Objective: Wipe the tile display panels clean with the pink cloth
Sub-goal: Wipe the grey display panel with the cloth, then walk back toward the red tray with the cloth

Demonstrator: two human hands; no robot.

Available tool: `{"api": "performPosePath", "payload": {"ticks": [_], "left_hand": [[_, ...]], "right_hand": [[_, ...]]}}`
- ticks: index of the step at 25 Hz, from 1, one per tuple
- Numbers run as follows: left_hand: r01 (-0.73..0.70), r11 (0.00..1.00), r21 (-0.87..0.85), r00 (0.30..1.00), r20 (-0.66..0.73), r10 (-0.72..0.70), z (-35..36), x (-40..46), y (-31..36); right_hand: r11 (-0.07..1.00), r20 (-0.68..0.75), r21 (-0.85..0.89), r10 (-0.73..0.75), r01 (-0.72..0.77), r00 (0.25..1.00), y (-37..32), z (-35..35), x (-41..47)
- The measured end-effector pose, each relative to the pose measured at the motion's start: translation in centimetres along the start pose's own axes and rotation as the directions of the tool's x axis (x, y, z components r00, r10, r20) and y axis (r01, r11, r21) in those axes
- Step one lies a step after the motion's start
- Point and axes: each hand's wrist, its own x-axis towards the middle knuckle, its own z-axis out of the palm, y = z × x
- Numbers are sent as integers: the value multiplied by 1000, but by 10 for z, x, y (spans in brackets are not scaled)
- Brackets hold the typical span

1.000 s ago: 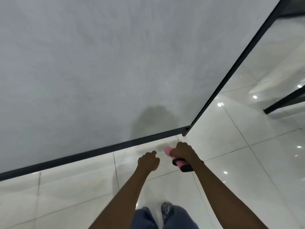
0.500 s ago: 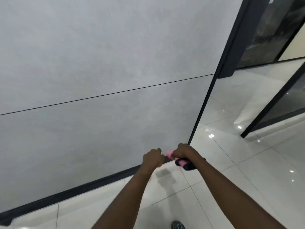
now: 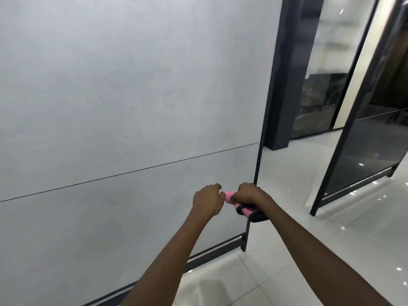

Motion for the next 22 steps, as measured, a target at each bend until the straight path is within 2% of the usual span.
{"api": "performPosePath", "payload": {"ticks": [3,5,7,9,12,16,22], "left_hand": [[-111,994,18,988,-105,112,-10,-41,28],[-180,984,0,972,-154,178,-9,-68,51],[-240,971,-17,960,-155,235,-7,-95,78],[-303,953,-28,946,-130,297,2,-118,112],[-397,914,-88,918,-53,394,22,-148,176],[-557,822,-116,827,13,562,50,-178,258],[-671,721,-174,726,47,686,79,-154,357]], "right_hand": [[996,-186,93,31,-14,982,21,-12,-57],[996,-319,85,47,-21,947,45,-17,-97],[998,-411,48,53,-36,910,76,-24,-140],[993,-488,87,110,-77,866,116,-32,-188],[976,-541,137,216,-168,813,175,-37,-248],[945,-558,228,323,-233,765,239,-43,-291],[906,-609,255,422,-338,671,323,-82,-295]]}}
